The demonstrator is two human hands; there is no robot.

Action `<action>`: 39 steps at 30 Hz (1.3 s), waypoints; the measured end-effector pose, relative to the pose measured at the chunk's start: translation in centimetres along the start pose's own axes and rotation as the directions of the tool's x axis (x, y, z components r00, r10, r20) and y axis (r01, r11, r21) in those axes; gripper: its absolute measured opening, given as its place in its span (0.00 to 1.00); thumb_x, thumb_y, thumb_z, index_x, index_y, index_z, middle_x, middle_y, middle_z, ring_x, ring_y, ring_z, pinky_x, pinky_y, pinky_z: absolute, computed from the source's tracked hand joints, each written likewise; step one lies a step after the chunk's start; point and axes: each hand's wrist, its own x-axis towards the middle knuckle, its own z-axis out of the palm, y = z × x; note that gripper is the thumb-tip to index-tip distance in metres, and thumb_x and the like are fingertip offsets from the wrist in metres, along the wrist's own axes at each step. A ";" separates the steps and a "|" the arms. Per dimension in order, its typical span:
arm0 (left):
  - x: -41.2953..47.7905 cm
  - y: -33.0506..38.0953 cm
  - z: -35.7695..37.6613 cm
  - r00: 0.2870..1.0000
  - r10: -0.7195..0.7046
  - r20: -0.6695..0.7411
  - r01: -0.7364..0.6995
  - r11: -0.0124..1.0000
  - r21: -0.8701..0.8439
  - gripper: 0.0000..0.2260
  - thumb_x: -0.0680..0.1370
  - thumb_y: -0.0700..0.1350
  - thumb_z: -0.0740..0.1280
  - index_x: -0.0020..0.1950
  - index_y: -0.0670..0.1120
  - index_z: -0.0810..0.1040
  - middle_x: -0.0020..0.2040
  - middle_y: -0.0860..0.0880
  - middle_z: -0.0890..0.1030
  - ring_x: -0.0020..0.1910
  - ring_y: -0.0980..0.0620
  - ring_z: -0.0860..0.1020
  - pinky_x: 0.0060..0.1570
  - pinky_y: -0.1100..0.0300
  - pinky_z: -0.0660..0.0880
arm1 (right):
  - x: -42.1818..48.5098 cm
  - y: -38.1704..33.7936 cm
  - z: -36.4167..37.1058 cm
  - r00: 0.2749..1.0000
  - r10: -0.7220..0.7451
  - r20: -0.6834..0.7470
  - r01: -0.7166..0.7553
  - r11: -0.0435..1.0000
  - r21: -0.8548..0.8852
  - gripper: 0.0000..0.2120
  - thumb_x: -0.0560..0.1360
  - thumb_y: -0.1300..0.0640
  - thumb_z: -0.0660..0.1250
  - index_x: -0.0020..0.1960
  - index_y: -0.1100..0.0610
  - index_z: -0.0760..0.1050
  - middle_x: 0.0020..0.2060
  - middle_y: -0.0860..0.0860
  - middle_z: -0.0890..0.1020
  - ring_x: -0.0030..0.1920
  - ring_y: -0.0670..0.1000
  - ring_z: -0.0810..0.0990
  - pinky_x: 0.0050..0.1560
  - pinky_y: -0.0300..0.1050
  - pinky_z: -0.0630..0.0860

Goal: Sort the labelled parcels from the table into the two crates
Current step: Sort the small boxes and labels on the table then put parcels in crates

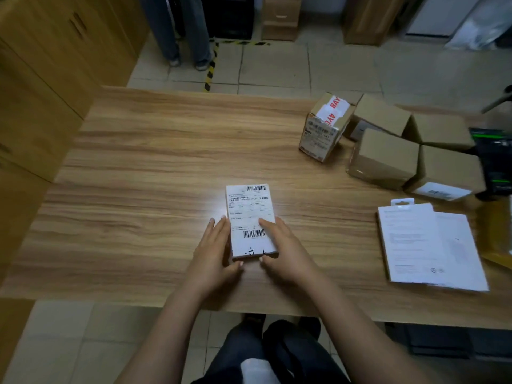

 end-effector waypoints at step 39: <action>4.4 7.8 -14.4 0.802 0.219 -0.556 -0.073 0.959 0.272 0.30 0.66 0.42 0.76 0.67 0.45 0.74 0.62 0.43 0.75 0.61 0.40 0.71 0.58 0.45 0.67 | 2.1 -12.3 -10.4 0.686 -0.170 -0.707 0.130 0.985 -0.111 0.58 0.57 0.42 0.78 0.77 0.62 0.55 0.71 0.57 0.64 0.69 0.56 0.60 0.72 0.47 0.56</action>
